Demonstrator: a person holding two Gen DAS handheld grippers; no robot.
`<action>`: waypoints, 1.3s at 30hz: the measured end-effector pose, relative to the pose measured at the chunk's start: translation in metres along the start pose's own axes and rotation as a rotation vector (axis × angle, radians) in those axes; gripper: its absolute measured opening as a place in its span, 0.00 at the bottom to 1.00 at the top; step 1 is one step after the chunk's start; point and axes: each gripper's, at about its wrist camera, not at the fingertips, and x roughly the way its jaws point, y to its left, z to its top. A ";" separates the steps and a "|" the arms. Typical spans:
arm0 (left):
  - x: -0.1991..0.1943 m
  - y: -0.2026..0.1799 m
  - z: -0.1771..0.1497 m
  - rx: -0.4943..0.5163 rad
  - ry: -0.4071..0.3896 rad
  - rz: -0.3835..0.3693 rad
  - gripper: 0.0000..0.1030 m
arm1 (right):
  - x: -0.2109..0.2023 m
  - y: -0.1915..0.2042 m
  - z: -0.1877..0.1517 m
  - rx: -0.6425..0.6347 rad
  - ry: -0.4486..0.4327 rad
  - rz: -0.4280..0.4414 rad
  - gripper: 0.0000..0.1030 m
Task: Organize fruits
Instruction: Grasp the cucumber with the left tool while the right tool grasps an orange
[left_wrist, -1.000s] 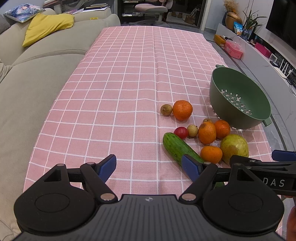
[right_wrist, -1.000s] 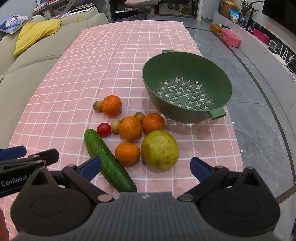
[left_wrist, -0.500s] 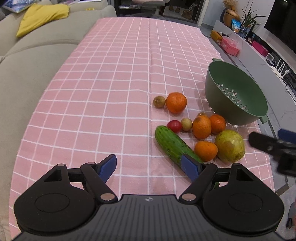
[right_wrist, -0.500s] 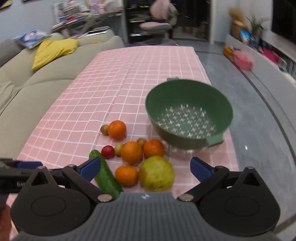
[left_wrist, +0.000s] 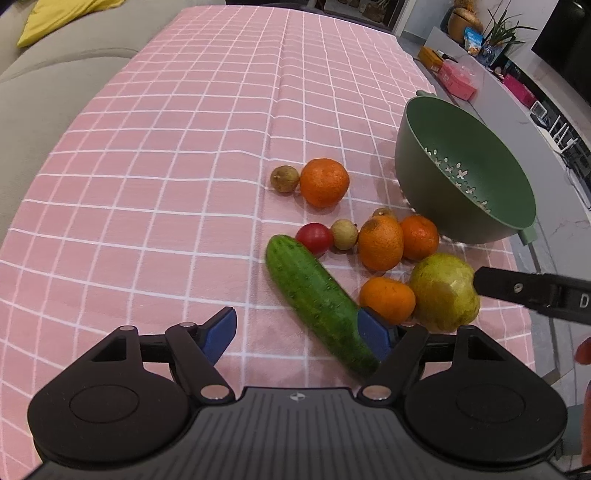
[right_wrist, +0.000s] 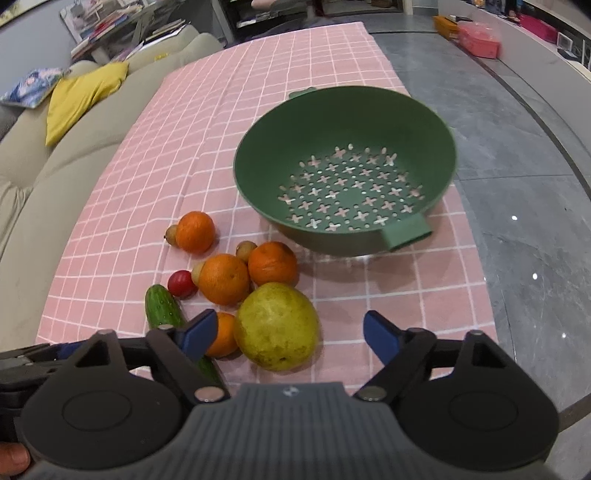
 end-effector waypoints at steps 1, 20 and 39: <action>0.003 0.001 0.003 -0.005 0.006 -0.006 0.85 | 0.001 0.000 0.002 0.009 0.002 0.011 0.78; 0.039 0.001 0.006 -0.118 0.090 -0.073 0.78 | 0.003 0.009 0.016 0.066 -0.016 0.041 0.80; 0.015 0.055 0.000 -0.109 0.225 -0.134 0.51 | 0.020 0.056 0.012 -0.179 -0.031 0.033 0.78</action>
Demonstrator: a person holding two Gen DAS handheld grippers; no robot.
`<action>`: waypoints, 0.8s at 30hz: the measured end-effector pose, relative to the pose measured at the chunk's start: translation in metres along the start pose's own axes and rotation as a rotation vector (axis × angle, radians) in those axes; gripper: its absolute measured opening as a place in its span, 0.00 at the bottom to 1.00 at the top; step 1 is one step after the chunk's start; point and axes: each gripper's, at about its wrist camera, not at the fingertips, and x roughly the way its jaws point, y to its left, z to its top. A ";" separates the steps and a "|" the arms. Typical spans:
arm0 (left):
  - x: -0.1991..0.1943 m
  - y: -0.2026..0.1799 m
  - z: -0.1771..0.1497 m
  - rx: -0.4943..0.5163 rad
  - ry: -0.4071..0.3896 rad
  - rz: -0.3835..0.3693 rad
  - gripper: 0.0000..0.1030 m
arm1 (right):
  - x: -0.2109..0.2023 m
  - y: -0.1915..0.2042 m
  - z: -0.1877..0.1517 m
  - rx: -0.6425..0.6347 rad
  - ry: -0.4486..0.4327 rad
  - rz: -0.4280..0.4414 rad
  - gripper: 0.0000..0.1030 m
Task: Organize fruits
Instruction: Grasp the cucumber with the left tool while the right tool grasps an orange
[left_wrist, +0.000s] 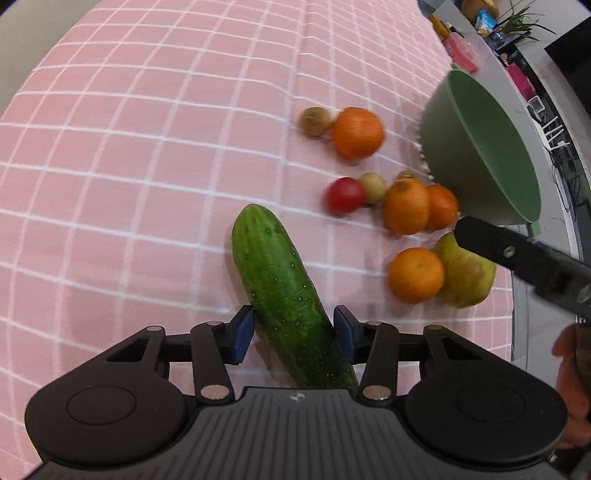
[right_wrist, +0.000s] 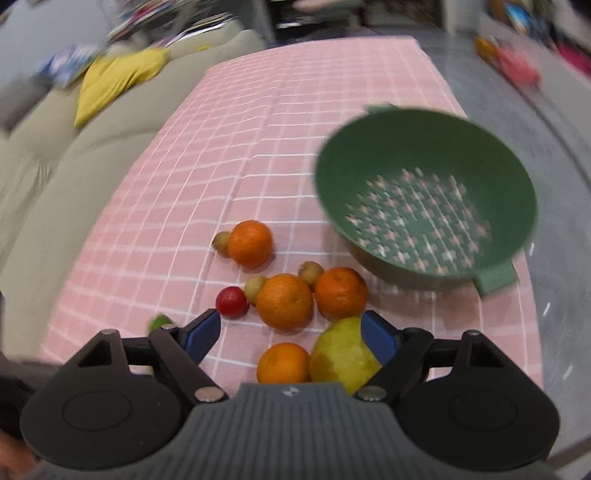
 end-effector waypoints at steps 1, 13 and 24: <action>-0.002 0.005 0.000 0.004 0.007 0.004 0.51 | 0.002 0.010 -0.001 -0.080 -0.010 -0.024 0.78; 0.001 0.001 0.000 0.060 0.007 0.049 0.55 | 0.039 0.035 -0.014 -0.381 0.007 -0.131 0.47; 0.005 -0.015 -0.007 0.112 -0.036 0.123 0.58 | 0.063 0.049 -0.014 -0.485 -0.025 -0.154 0.39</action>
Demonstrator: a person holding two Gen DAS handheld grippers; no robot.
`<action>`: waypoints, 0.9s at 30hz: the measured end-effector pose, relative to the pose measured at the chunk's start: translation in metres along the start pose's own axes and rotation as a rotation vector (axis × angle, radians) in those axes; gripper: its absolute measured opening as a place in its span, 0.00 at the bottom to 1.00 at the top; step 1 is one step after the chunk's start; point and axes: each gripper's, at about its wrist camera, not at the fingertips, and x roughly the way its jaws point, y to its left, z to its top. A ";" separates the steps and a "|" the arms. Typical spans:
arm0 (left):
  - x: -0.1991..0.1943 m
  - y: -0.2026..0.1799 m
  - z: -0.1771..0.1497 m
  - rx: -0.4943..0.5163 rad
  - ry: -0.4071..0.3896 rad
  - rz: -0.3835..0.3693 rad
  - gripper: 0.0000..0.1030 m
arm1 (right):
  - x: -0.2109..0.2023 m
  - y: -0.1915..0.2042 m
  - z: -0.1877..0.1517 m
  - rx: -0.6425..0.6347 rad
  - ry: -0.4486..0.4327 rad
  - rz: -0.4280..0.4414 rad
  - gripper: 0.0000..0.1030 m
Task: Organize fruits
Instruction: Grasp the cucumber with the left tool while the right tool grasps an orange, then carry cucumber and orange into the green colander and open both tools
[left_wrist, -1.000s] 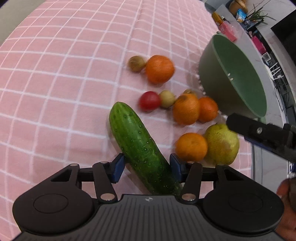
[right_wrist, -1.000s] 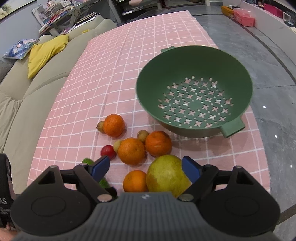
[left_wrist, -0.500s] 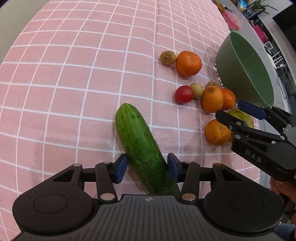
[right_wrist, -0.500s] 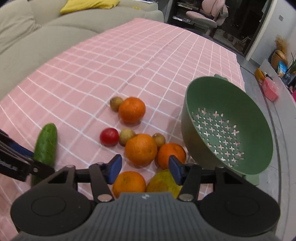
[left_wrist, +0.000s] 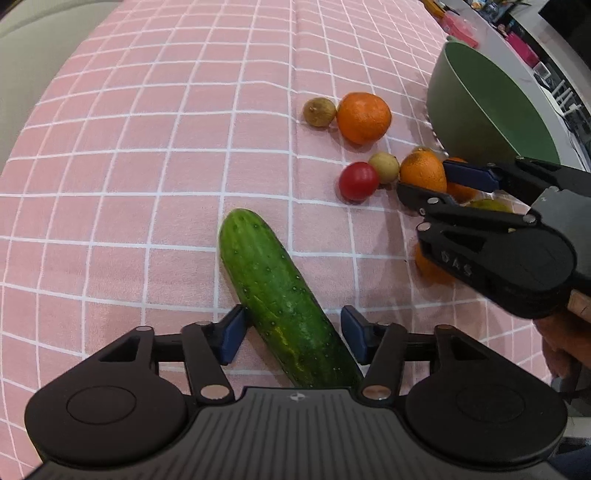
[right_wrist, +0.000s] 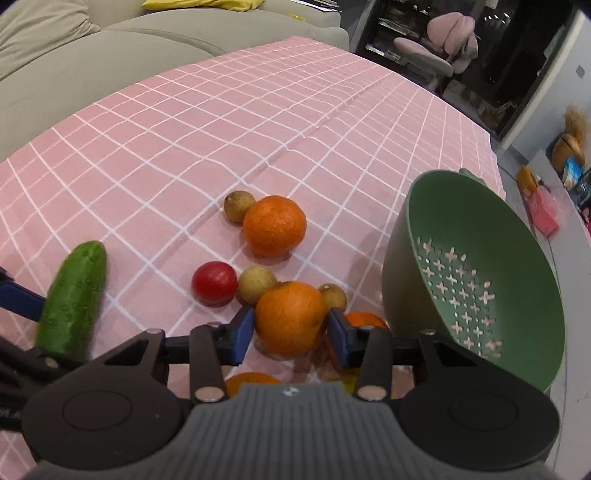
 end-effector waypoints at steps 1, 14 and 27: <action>0.000 0.002 0.000 -0.010 -0.004 -0.005 0.57 | 0.000 -0.003 0.001 0.021 0.003 0.010 0.38; -0.006 0.032 0.003 -0.158 0.014 -0.153 0.44 | -0.031 -0.030 0.016 0.224 -0.002 0.136 0.38; -0.021 0.031 0.003 -0.206 -0.044 -0.319 0.41 | -0.056 -0.061 0.021 0.330 -0.072 0.157 0.38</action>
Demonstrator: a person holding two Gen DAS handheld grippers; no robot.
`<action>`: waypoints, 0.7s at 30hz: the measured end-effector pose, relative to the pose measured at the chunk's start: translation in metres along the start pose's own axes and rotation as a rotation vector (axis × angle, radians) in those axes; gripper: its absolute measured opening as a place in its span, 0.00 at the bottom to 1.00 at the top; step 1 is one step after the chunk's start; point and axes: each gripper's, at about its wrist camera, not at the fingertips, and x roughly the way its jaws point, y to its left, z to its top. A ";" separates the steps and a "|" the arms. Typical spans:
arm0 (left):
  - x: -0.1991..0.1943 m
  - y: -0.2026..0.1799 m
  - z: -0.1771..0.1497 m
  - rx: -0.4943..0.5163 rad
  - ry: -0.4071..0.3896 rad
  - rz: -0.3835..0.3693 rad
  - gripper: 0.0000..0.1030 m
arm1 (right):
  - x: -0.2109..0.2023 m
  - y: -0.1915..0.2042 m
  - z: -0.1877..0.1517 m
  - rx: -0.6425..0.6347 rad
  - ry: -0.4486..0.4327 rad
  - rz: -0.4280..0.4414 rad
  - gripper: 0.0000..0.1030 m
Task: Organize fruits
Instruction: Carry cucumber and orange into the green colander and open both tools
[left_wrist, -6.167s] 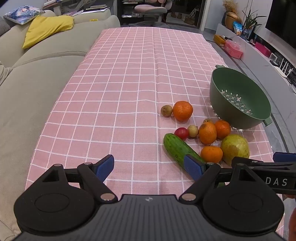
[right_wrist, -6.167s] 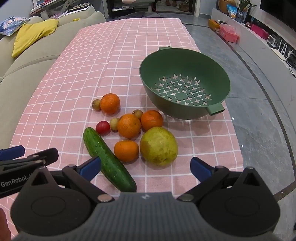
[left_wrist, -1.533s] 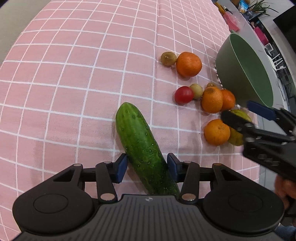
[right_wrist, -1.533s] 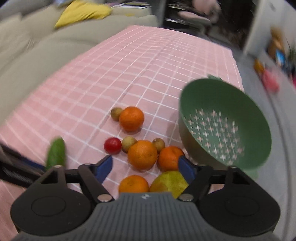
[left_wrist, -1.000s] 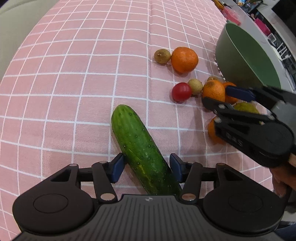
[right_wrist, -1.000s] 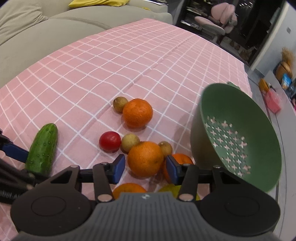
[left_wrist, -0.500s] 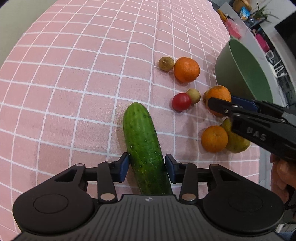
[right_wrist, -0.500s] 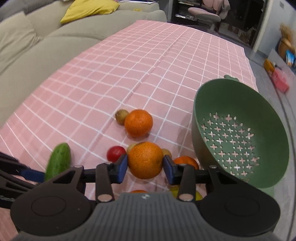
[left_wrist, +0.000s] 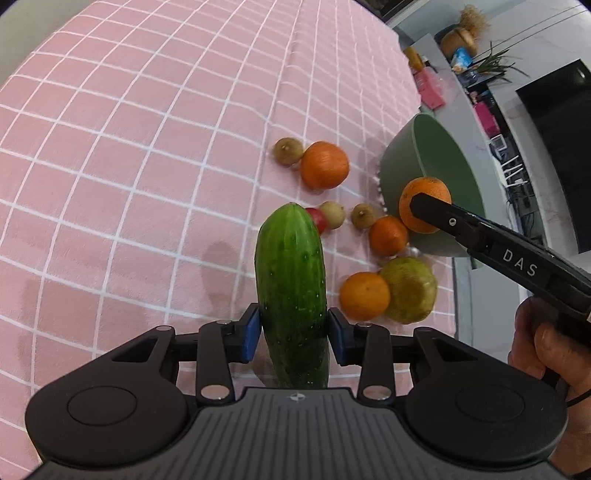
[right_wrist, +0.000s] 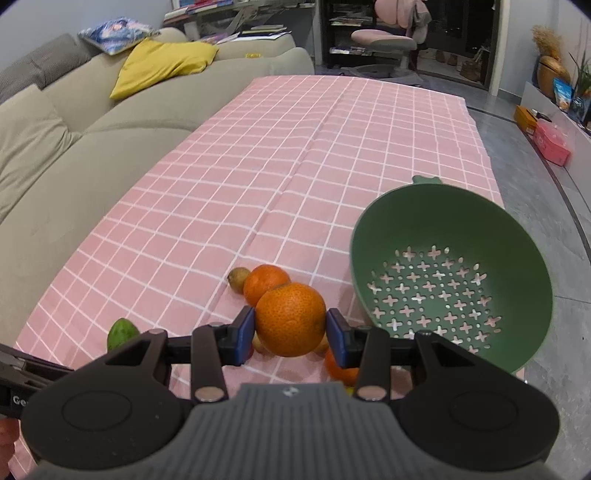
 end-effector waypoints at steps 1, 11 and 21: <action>-0.001 0.000 0.000 -0.004 -0.005 -0.010 0.41 | -0.001 -0.001 0.001 0.005 -0.004 0.000 0.38; -0.019 -0.004 0.009 -0.018 -0.047 -0.066 0.41 | -0.015 -0.014 0.009 0.053 -0.045 0.004 0.38; -0.047 -0.066 0.060 0.059 -0.105 -0.070 0.41 | -0.042 -0.072 0.026 0.194 -0.131 -0.040 0.38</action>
